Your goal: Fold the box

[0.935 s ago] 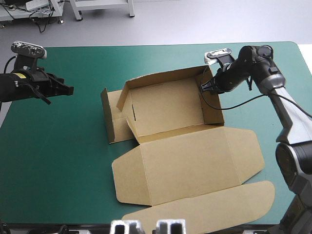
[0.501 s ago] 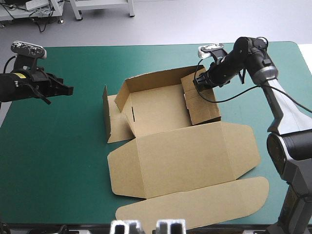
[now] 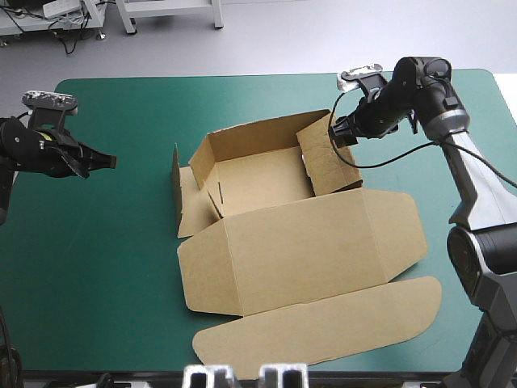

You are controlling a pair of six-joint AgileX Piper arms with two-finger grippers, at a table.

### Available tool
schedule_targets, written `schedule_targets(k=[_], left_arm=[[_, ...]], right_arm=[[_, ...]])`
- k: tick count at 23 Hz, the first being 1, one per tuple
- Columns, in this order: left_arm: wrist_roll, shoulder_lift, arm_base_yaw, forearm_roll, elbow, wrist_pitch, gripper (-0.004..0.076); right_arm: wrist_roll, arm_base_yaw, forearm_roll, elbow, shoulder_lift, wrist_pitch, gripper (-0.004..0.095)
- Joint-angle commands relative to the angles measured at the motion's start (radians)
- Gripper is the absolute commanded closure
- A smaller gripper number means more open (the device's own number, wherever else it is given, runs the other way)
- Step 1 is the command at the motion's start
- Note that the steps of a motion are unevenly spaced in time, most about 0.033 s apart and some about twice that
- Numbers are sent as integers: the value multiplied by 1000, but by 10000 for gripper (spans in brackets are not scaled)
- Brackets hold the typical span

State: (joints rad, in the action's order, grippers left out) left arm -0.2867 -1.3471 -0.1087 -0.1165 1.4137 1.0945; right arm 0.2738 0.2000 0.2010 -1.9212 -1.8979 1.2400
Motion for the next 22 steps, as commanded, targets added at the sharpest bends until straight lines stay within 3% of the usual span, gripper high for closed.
schedule_targets(k=[1,6,9,12,15,16,22], left_arm=[[10,28,1,-39,14,-58,734],[10,28,1,-41,14,-64,734],[10,28,1,-41,14,-64,734],[17,28,1,-41,14,-68,734],[58,28,1,-41,14,-72,734],[58,28,1,-41,14,-72,734],[77,28,1,6,14,-72,734]], right_arm=[[8,-1,-3,30,18,9,263],[-31,0,42,44,-83,9,274],[-31,0,85,44,-114,9,355],[-16,0,48,44,-124,9,584],[3,0,36,44,-107,9,895],[3,0,36,44,-101,9,928],[35,-2,40,42,-13,9,928]])
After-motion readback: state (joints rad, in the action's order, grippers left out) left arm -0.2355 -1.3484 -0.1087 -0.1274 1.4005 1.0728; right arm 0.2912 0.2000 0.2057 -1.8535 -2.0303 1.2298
